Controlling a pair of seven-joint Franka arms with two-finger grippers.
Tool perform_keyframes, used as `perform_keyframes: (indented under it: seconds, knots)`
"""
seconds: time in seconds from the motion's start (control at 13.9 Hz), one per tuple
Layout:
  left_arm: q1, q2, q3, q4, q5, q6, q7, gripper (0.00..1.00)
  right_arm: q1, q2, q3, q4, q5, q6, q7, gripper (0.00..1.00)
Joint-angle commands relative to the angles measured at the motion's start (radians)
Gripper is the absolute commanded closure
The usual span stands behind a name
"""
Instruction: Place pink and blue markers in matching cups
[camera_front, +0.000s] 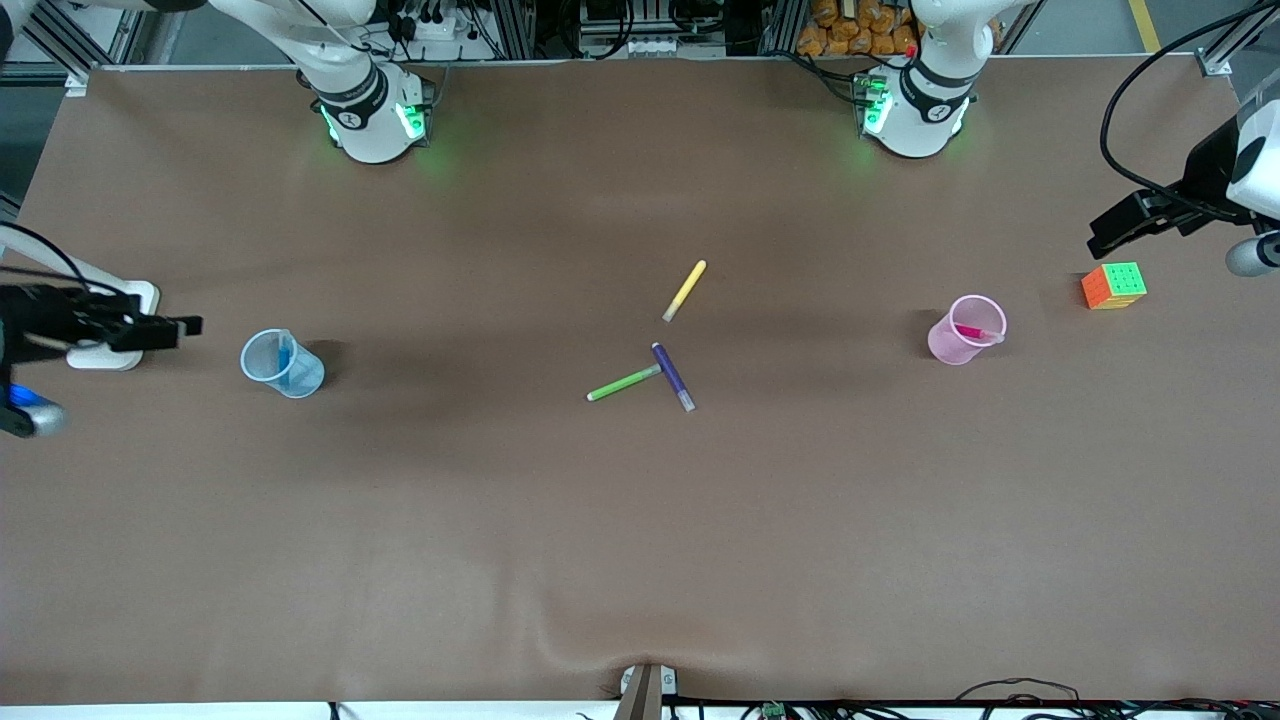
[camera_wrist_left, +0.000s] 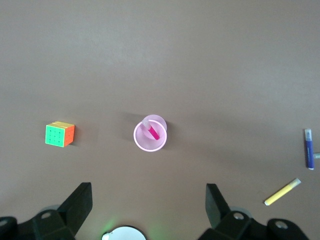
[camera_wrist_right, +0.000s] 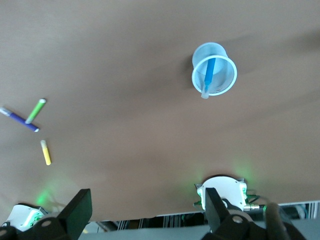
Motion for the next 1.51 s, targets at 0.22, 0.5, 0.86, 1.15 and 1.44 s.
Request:
perform_keyframes:
  seconds: [0.22, 0.5, 0.86, 1.15, 1.44]
  knots:
    - [0.017, -0.020, 0.005, 0.014, -0.038, -0.059, 0.027, 0.00, 0.066, -0.129, -0.004, 0.008, -0.024, -0.012, -0.008, 0.00]
    - [0.019, -0.047, 0.007, 0.014, -0.049, -0.070, 0.018, 0.00, 0.108, -0.178, 0.001, 0.005, -0.125, -0.007, -0.007, 0.00]
    - [0.019, -0.061, 0.007, 0.016, -0.049, -0.072, 0.024, 0.00, 0.162, -0.268, 0.001, -0.088, -0.196, 0.069, -0.121, 0.00]
    - [0.017, -0.060, 0.008, 0.019, -0.046, -0.070, 0.024, 0.00, 0.158, -0.516, -0.002, -0.465, -0.211, 0.329, -0.244, 0.00]
    - [-0.054, -0.046, 0.037, 0.033, -0.038, -0.038, 0.022, 0.00, 0.147, -0.581, -0.008, -0.564, -0.234, 0.382, -0.312, 0.00]
